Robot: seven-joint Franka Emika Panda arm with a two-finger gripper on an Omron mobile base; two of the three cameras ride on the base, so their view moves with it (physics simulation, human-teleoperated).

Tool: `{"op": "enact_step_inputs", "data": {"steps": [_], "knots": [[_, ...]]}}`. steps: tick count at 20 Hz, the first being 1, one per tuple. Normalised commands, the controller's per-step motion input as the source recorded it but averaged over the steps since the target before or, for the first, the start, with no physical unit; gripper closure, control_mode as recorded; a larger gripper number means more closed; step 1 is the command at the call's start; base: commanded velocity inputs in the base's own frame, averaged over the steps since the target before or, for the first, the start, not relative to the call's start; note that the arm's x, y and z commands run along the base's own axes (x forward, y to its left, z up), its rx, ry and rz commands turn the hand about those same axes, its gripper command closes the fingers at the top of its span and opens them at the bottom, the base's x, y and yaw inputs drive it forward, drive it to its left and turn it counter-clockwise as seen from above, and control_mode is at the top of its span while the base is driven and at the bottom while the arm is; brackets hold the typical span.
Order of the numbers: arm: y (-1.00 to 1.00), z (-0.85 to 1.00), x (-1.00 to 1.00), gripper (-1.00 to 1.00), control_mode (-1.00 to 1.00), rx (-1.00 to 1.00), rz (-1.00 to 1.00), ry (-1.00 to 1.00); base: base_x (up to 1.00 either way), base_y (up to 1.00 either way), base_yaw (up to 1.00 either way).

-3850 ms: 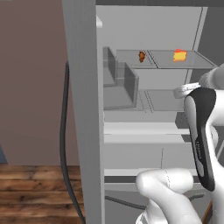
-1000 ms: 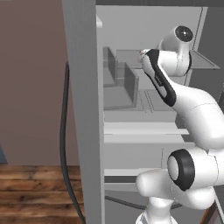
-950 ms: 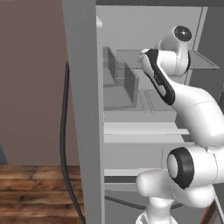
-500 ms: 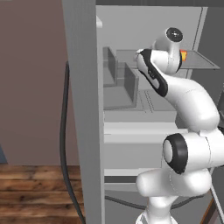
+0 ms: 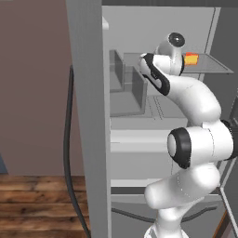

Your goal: Take the cheese, chicken drumstick, and carrot from the fridge and place them on the plate on the dining counter to create an appetizer plate.

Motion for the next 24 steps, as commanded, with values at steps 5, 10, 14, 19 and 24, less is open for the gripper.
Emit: {"op": "enact_step_inputs", "data": {"steps": [5,10,14,19,24], "knots": [[0.00,-0.06,0.50,-1.00,-1.00,0.00,-0.02,0.00,0.00,0.00,0.00],[0.00,-0.02,0.49,-1.00,-1.00,0.00,-0.02,0.00,0.00,0.00,0.00],[-0.01,-0.04,0.46,-1.00,-1.00,0.00,-0.04,0.00,0.00,0.00,0.00],[-0.03,-0.03,0.47,-1.00,-1.00,0.00,-0.04,0.01,0.00,0.00,0.00],[0.00,-0.05,0.42,-1.00,-1.00,0.00,-0.03,0.01,0.00,0.00,0.00]]}}
